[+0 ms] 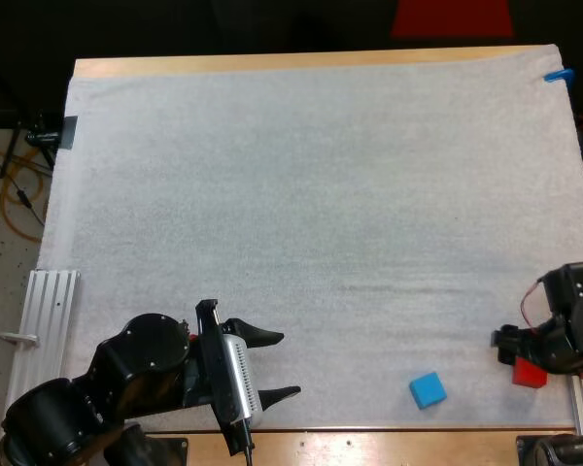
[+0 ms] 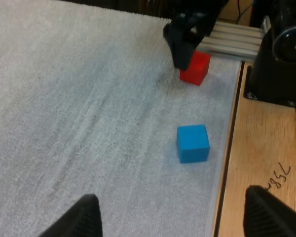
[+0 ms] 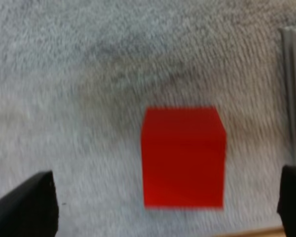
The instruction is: Stack red cube on blue cube
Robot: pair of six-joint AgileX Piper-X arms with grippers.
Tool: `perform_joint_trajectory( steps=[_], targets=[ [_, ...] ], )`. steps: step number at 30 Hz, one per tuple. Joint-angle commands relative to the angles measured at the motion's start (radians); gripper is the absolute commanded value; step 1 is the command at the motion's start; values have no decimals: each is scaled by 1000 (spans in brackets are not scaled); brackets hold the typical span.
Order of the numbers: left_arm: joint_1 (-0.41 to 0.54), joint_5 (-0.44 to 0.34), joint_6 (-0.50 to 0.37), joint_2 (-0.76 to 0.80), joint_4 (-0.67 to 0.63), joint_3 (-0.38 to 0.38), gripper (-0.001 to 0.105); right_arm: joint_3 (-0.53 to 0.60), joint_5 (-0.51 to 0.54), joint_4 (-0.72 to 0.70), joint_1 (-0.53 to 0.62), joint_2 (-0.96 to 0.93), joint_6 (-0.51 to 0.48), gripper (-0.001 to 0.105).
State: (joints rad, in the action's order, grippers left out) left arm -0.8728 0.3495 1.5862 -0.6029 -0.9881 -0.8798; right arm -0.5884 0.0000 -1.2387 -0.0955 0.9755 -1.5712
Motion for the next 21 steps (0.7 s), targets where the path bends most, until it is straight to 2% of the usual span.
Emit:
perform_joint_trajectory(
  steps=[1,11,13,19,21],
  targets=[
    [-3,7,-6,1,13,-7,59,-4,-12,19,0,27,4,86],
    [-3,7,-6,1,13,-7,59,-4,-26,84,0,261,-26,86],
    [-3,7,-6,1,13,-7,59,-4,-26,93,0,279,-30,83],
    [-3,7,-6,1,13,-7,59,-4,-26,109,0,307,-33,41],
    [-3,7,-6,1,13,-7,59,-4,-26,109,0,307,-42,33]
  ],
)
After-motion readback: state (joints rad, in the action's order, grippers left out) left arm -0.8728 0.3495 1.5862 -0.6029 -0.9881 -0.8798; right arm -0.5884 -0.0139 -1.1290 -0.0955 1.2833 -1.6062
